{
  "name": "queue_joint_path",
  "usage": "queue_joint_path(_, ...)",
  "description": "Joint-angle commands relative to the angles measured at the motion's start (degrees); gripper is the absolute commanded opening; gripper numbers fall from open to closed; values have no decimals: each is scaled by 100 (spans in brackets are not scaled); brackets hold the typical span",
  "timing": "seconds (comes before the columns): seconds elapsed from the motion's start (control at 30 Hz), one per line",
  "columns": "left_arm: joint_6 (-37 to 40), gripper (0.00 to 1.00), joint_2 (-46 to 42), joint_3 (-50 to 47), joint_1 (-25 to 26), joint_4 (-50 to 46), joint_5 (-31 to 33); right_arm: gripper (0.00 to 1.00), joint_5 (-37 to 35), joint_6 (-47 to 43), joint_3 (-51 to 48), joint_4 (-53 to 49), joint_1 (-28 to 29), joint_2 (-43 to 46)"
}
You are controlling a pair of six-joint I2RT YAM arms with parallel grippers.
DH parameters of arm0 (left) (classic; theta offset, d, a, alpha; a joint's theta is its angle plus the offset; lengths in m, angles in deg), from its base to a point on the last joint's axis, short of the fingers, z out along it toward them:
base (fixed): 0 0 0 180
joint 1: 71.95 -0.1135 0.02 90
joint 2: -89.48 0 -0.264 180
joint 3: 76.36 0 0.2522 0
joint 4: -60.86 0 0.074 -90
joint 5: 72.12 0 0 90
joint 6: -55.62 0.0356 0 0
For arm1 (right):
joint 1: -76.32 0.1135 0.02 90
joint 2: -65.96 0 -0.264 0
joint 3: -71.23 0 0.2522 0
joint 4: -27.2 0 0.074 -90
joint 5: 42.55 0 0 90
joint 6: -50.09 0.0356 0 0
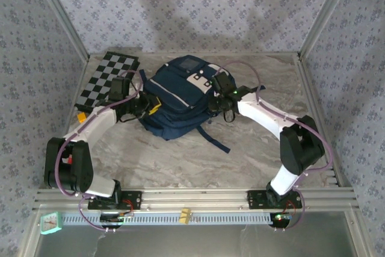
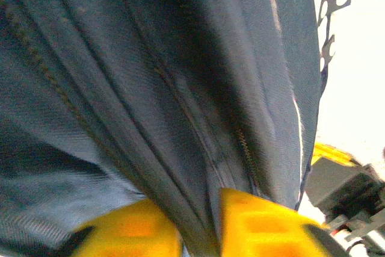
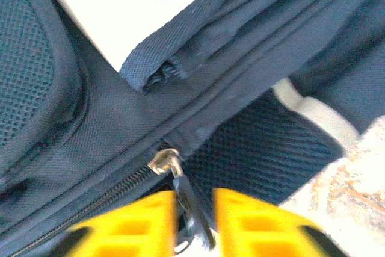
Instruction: Pack the student bag
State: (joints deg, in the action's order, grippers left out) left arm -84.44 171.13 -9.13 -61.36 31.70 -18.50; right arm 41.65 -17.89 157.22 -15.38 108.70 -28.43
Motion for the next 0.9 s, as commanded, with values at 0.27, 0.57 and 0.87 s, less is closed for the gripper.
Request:
queue_joint_path(0.27, -140, 45, -1326, -237, 512, -401, 1720, 60, 1850, 1204, 475, 89, -322, -66)
queue_joint_path(0.57, -431, 57, -860, 51, 1475, 33, 2680, 51, 2316, 1446, 1339, 260, -451, -1104)
queue_joint_path(0.87, -389, 64, 41, 360, 1543, 633, 2704, 35, 2600, 1446, 1519, 287, -469, -1530)
